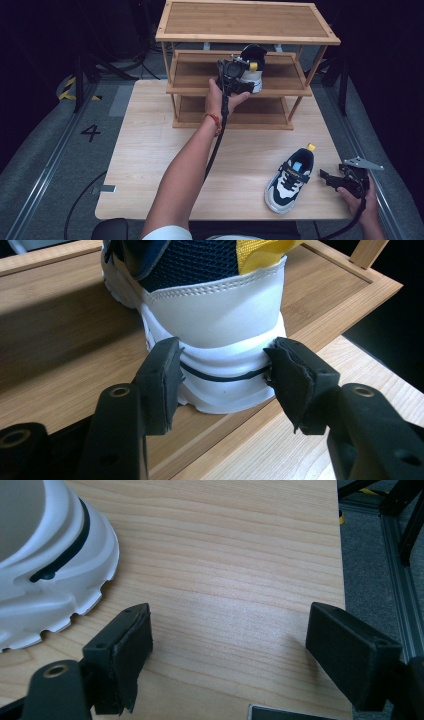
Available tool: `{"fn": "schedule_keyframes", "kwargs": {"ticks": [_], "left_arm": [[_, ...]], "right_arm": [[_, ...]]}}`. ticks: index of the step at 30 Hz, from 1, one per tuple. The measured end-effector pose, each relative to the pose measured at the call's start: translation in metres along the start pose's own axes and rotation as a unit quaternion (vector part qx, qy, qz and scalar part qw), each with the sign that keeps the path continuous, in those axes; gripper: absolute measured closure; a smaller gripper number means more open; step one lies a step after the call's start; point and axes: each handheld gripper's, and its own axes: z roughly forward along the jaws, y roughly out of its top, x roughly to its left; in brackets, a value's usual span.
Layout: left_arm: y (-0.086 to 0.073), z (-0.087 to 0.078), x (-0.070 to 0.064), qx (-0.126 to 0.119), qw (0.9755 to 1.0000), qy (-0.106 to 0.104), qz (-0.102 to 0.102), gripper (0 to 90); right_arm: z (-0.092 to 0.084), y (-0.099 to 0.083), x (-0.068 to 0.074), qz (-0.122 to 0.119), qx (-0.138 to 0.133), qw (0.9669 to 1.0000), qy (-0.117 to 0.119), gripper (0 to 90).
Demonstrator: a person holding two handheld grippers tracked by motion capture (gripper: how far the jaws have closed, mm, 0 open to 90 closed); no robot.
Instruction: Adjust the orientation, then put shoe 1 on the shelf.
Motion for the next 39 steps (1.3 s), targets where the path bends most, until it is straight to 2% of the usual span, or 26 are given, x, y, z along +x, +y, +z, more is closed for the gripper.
{"fn": "schedule_keyframes", "kwargs": {"ticks": [1, 2, 4, 6, 8, 9, 12, 14, 16, 17, 20, 22, 24, 25, 27, 30, 31, 32, 33, 34, 35, 36, 37, 38, 39], "left_arm": [[0.001, 0.000, 0.002, 0.002, 1.0000, 0.000, 0.004, 45.9], [0.001, 0.002, 0.002, 0.000, 1.0000, 0.001, -0.002, 44.3], [0.000, 0.003, 0.001, 0.000, 1.0000, 0.006, -0.003, 42.7], [-0.001, 0.001, 0.001, 0.005, 1.0000, 0.006, 0.005, 38.2], [-0.007, -0.010, -0.001, 0.010, 0.9992, 0.020, 0.032, 34.1], [-0.009, -0.016, 0.000, 0.004, 0.9991, 0.016, 0.039, 32.3], [-0.018, -0.036, 0.005, -0.005, 0.9991, 0.005, 0.042, 26.5], [-0.026, -0.048, 0.007, -0.001, 0.9989, -0.009, 0.045, 25.1], [-0.039, -0.060, 0.008, 0.009, 0.9974, -0.010, 0.071, 22.5], [-0.039, -0.060, 0.008, 0.009, 0.9974, -0.010, 0.071, 21.9], [-0.060, -0.075, 0.009, 0.018, 0.9948, -0.010, 0.100, 20.3], [-0.078, -0.086, 0.010, 0.010, 0.9938, -0.020, 0.109, 19.3], [-0.098, -0.098, 0.014, 0.011, 0.9918, -0.026, 0.125, 16.7], [-0.107, -0.102, 0.016, 0.011, 0.9916, -0.031, 0.125, 16.6], [-0.125, -0.108, 0.022, 0.022, 0.9898, -0.035, 0.136, 16.6], [-0.148, -0.115, 0.029, 0.035, 0.9887, -0.027, 0.143, 16.7], [-0.164, -0.118, 0.036, 0.037, 0.9888, -0.029, 0.142, 16.8], [-0.164, -0.118, 0.036, 0.037, 0.9888, -0.029, 0.142, 17.0], [-0.183, -0.119, 0.043, 0.046, 0.9896, -0.031, 0.133, 17.5], [-0.194, -0.119, 0.047, 0.050, 0.9896, -0.034, 0.131, 17.6], [-0.194, -0.119, 0.047, 0.050, 0.9896, -0.034, 0.131, 17.6], [-0.204, -0.118, 0.050, 0.062, 0.9887, -0.030, 0.133, 17.6], [-0.224, -0.118, 0.056, 0.078, 0.9879, -0.023, 0.132, 17.8], [-0.224, -0.118, 0.056, 0.078, 0.9879, -0.023, 0.132, 18.2], [-0.233, -0.118, 0.060, 0.083, 0.9866, -0.020, 0.139, 18.5]], "right_arm": [[0.000, 0.000, 0.000, 0.000, 0.000, 1.0000, 0.000, 19.2], [0.000, 0.000, -0.001, 0.000, 0.000, 1.0000, 0.001, 19.0], [0.000, 0.000, -0.001, 0.001, 0.001, 1.0000, 0.002, 18.9], [0.000, 0.000, -0.001, 0.001, 0.000, 1.0000, 0.002, 18.9], [0.000, 0.000, -0.001, 0.000, 0.000, 1.0000, 0.000, 18.9], [0.000, 0.000, -0.001, 0.002, 0.000, 1.0000, 0.002, 18.8], [0.001, 0.000, -0.001, 0.004, 0.002, 1.0000, 0.003, 18.4], [0.001, 0.000, -0.001, 0.004, 0.002, 1.0000, 0.003, 18.3], [0.001, 0.000, -0.001, 0.004, 0.002, 1.0000, 0.002, 18.0], [0.001, 0.000, -0.001, 0.004, 0.002, 1.0000, 0.002, 18.0], [0.001, 0.001, -0.002, 0.008, 0.003, 1.0000, 0.004, 17.6], [0.001, 0.001, -0.002, 0.009, 0.004, 0.9999, 0.004, 17.6], [0.001, 0.001, -0.002, 0.009, 0.004, 0.9999, 0.004, 17.6], [0.001, 0.001, -0.002, 0.009, 0.004, 0.9999, 0.004, 17.6], [0.002, 0.001, -0.002, 0.009, 0.004, 0.9999, 0.005, 17.7], [0.002, 0.001, -0.002, 0.007, 0.004, 0.9999, 0.008, 18.3], [0.002, 0.001, -0.002, 0.008, 0.004, 0.9999, 0.008, 18.3], [0.002, 0.001, -0.002, 0.007, 0.004, 0.9999, 0.008, 18.6], [0.002, 0.001, -0.002, 0.006, 0.004, 0.9999, 0.009, 18.8], [0.002, 0.002, -0.002, 0.005, 0.004, 0.9999, 0.011, 18.9], [0.002, 0.002, -0.002, 0.005, 0.004, 0.9999, 0.011, 18.9], [0.001, 0.002, -0.002, 0.002, 0.007, 0.9998, 0.016, 18.9], [0.001, 0.002, -0.002, -0.003, 0.009, 0.9998, 0.019, 18.9], [0.001, 0.002, -0.002, -0.003, 0.009, 0.9998, 0.019, 18.9], [0.001, 0.003, -0.003, -0.010, 0.009, 0.9996, 0.023, 19.7]]}}
